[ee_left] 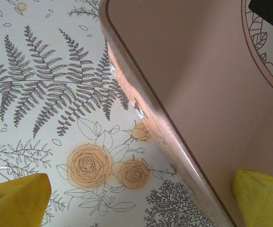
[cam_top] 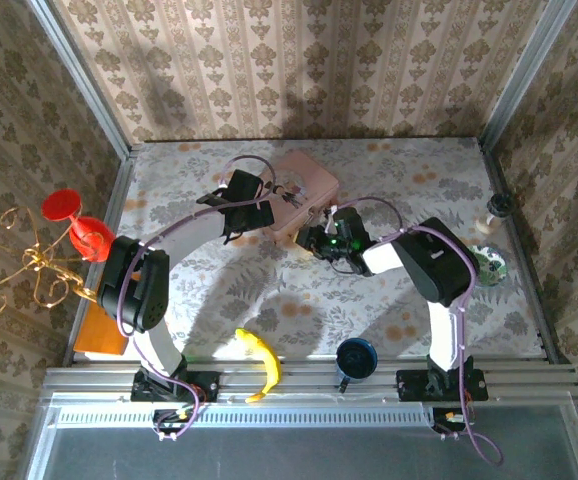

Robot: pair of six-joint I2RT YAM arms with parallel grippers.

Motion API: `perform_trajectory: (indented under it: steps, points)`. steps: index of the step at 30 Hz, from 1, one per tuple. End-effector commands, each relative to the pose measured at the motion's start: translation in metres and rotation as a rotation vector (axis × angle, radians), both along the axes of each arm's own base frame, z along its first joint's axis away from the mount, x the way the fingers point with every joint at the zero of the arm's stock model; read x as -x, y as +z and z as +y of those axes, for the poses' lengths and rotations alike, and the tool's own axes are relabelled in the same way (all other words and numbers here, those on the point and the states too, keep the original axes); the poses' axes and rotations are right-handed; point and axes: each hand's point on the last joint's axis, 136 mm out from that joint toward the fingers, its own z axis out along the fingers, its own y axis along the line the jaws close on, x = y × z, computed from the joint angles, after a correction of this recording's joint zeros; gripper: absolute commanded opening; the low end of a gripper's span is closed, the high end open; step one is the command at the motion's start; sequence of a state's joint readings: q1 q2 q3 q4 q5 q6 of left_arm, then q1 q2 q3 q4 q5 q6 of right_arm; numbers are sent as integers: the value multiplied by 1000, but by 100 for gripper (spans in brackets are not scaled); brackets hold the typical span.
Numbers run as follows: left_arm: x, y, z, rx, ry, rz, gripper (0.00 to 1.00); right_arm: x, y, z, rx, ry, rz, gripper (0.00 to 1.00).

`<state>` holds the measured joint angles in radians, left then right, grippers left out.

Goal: Unlock the padlock with the key

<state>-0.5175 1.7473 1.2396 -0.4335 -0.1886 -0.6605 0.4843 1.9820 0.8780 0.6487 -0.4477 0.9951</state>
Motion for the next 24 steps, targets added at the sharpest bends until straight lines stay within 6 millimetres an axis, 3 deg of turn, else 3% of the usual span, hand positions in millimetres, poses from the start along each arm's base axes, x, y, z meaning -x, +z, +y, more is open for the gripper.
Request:
perform_trajectory:
  steps: [1, 9, 17, 24]
  points:
    - [24, -20, -2, -53, -57, 105, 100, 7, 12, -18, 111, -13, -25, 33]
    - [22, -16, -4, -66, -75, 96, 100, -1, 11, -37, 172, -8, -26, 35]
    - [6, -20, 6, -129, -83, 110, 100, -19, -5, -47, 283, 12, -11, 41]
    - [0, -18, 10, -127, -79, 108, 100, -24, -13, -39, 388, 53, -14, 49]
